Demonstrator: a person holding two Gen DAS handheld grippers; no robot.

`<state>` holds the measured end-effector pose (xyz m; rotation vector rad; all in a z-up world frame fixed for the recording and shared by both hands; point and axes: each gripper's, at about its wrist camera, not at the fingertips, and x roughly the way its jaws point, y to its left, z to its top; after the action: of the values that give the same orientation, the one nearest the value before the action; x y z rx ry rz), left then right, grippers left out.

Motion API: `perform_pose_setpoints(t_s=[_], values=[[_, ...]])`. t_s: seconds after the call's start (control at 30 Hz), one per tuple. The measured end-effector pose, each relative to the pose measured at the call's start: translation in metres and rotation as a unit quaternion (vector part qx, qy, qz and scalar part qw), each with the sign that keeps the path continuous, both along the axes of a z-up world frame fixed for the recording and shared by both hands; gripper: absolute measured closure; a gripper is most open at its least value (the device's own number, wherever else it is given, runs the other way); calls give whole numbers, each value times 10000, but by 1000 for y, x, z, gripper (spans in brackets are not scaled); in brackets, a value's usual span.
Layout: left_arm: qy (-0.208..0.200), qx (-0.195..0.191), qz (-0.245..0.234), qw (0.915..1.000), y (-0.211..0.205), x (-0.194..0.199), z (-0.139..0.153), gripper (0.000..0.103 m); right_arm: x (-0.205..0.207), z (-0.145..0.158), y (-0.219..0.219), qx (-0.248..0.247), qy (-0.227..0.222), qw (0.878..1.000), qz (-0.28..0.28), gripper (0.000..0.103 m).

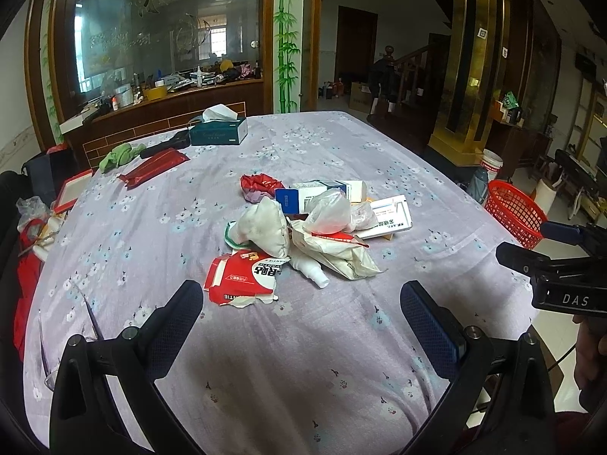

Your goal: Collect trash

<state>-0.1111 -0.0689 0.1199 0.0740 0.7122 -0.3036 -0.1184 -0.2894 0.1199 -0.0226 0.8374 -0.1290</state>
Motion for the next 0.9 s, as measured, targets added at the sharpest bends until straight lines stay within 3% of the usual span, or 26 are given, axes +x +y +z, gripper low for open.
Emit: perform_pose_setpoints(t_s=[0.27,0.43,0.67,0.73,0.9], values=[[6,-8,54,10000,4,-1,2,0,3,0,6,24,17,10000,87,6],[97,-41,175,9998,13,2,0,0,7,-3,10,224,90,9994,239,13],[604,-200,591,9962,39,10,-16,0,30,-16,28,946,426,9898,977,29],[689,-249,683,9950,47,10,-19,1,41,-24,39,1022,542,9859,1208,30],[857,-315,873,9920,66,6,-25,16,75,-44,71,889,853,9772,1731,39]])
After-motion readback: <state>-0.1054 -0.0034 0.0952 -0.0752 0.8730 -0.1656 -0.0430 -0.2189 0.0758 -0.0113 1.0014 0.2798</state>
